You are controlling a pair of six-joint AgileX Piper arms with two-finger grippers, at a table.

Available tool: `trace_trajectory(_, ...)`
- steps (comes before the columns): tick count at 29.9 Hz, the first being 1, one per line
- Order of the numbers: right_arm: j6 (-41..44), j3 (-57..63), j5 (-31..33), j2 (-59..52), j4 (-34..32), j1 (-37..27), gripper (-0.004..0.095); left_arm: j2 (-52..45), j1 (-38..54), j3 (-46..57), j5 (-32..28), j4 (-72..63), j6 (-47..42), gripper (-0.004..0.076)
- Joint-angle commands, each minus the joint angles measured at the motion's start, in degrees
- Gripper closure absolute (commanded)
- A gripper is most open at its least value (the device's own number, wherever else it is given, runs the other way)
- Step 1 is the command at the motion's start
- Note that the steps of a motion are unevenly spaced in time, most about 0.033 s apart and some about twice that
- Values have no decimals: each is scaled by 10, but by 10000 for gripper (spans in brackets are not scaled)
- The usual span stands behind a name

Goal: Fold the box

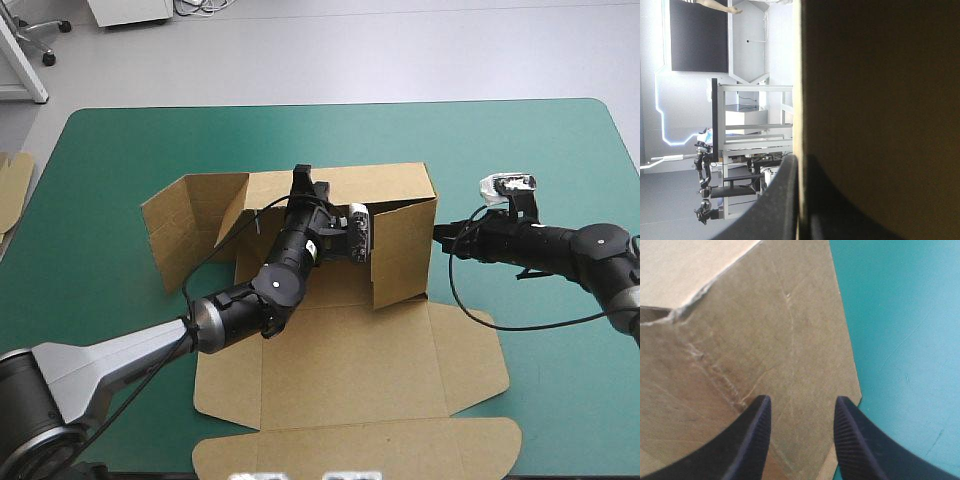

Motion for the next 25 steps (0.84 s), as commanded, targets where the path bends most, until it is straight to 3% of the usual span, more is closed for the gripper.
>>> trace_trajectory(1, 12, -10, -9, -27, -9, 29, 532, -22, -2, -18, 14, 22, -10, 738)
trace_trajectory(5, 24, -10, -52, -40, -39, 54, 532, -22, -2, -18, 13, 22, -10, 738)
trace_trajectory(12, 59, -1, -56, -73, -93, 58, 532, -22, -2, -18, 17, 22, -12, 738)
trace_trajectory(25, 66, 7, -54, -84, -91, 58, 532, -22, -2, -18, 18, 22, -12, 738)
